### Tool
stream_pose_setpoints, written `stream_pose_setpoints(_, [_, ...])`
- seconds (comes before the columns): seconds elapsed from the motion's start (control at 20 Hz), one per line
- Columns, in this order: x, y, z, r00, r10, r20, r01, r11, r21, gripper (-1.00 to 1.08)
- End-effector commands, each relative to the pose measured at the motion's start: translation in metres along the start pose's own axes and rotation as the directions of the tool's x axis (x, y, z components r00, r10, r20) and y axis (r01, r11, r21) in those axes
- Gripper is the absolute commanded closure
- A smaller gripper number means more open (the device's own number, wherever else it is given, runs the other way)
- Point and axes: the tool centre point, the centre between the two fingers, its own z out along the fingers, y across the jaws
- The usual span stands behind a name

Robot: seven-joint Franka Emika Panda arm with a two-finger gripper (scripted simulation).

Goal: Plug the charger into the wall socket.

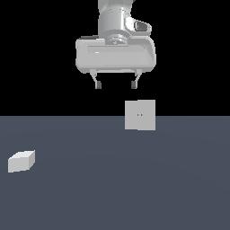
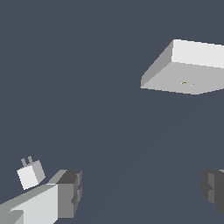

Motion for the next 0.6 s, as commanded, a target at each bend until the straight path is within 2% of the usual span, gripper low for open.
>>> stream_pose_setpoints(0.0, [0.0,0.0,0.0,1.0,0.0,0.0,0.0,1.0,0.0,-0.92])
stream_pose_setpoints(0.55, [-0.008,-0.021,0.011,0.999,-0.039,-0.031,0.039,0.999,0.007,-0.92])
